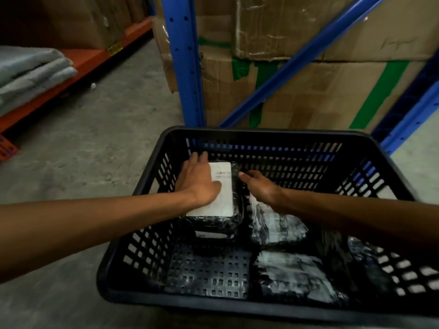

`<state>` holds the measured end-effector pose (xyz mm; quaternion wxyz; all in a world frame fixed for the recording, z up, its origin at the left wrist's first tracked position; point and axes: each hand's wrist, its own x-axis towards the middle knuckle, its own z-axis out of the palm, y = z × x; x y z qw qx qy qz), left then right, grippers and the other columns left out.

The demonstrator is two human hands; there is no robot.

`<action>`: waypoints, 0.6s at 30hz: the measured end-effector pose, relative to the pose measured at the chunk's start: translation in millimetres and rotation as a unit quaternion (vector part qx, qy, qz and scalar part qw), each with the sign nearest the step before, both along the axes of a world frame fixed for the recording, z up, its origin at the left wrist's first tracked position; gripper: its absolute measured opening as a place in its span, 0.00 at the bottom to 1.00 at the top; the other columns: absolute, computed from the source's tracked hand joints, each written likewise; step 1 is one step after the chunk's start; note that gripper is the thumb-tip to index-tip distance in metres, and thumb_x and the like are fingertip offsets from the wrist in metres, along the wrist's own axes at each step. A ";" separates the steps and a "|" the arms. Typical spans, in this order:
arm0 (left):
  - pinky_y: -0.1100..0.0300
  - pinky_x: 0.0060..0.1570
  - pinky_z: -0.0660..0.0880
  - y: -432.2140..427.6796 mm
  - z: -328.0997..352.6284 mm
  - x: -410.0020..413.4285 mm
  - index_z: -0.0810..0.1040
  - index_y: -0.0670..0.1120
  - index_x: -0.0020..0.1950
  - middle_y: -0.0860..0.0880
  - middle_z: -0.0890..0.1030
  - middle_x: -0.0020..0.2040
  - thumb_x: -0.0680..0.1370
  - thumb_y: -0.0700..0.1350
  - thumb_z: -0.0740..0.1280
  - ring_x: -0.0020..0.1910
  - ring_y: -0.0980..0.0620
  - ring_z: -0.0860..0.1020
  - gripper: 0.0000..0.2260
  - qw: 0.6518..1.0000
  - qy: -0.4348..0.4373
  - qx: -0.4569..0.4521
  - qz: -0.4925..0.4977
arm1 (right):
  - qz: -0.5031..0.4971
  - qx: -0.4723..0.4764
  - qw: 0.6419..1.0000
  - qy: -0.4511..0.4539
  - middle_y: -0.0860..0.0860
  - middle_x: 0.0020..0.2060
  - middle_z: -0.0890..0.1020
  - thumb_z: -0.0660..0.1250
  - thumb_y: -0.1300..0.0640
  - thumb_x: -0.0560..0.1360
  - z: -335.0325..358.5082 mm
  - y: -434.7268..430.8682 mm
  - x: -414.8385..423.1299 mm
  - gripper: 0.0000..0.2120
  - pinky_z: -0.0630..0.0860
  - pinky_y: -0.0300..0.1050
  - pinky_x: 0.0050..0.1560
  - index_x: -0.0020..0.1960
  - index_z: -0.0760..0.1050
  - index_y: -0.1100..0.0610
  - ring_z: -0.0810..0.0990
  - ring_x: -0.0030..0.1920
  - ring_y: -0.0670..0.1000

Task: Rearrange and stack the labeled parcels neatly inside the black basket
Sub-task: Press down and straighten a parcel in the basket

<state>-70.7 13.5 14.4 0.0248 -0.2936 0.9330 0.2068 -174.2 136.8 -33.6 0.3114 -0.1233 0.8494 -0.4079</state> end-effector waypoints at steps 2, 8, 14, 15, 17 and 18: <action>0.52 0.78 0.56 32.7 6.0 0.4 0.56 0.45 0.80 0.44 0.56 0.81 0.75 0.48 0.67 0.80 0.44 0.55 0.36 0.994 0.030 -0.021 -0.099 | 0.074 0.077 0.990 0.091 0.58 0.63 0.77 0.59 0.48 0.81 3.8 36.3 -4.8 0.25 0.74 0.49 0.54 0.74 0.63 0.58 0.78 0.59 0.59; 0.46 0.69 0.71 121.8 -35.2 -17.8 0.64 0.41 0.75 0.42 0.67 0.73 0.73 0.52 0.66 0.73 0.38 0.67 0.33 0.956 -0.118 0.067 -0.261 | 0.349 0.333 0.837 0.259 0.62 0.80 0.50 0.63 0.52 0.77 -13.6 148.5 -5.1 0.41 0.56 0.47 0.76 0.79 0.43 0.64 0.53 0.79 0.59; 0.46 0.79 0.42 137.8 -97.6 -33.3 0.35 0.35 0.79 0.38 0.32 0.79 0.82 0.38 0.59 0.79 0.38 0.33 0.37 0.936 -0.295 -0.028 -0.190 | 0.399 0.411 0.768 0.288 0.61 0.79 0.38 0.52 0.53 0.81 -62.1 141.8 -7.8 0.36 0.42 0.55 0.77 0.78 0.34 0.64 0.37 0.79 0.61; 0.46 0.79 0.41 135.7 -106.7 -36.0 0.33 0.36 0.79 0.39 0.31 0.79 0.82 0.38 0.56 0.79 0.39 0.33 0.35 0.940 -0.291 -0.033 -0.176 | 0.387 0.426 0.772 0.269 0.60 0.79 0.36 0.50 0.53 0.82 -65.5 132.0 -9.5 0.35 0.42 0.55 0.77 0.78 0.33 0.64 0.35 0.79 0.60; 0.48 0.79 0.41 135.0 -115.7 -40.1 0.32 0.36 0.78 0.39 0.30 0.79 0.83 0.39 0.53 0.79 0.40 0.32 0.33 0.949 -0.264 -0.040 -0.165 | 0.353 0.449 0.779 0.258 0.59 0.78 0.34 0.50 0.51 0.82 -80.1 116.7 -11.3 0.35 0.41 0.56 0.77 0.77 0.31 0.63 0.33 0.78 0.59; 0.48 0.79 0.41 135.2 -121.8 -43.6 0.32 0.35 0.78 0.39 0.31 0.79 0.84 0.40 0.51 0.79 0.39 0.32 0.32 0.954 -0.249 -0.044 -0.162 | 0.335 0.456 0.782 0.262 0.59 0.78 0.33 0.50 0.51 0.82 -85.9 113.1 -10.7 0.36 0.41 0.56 0.78 0.77 0.31 0.64 0.33 0.78 0.59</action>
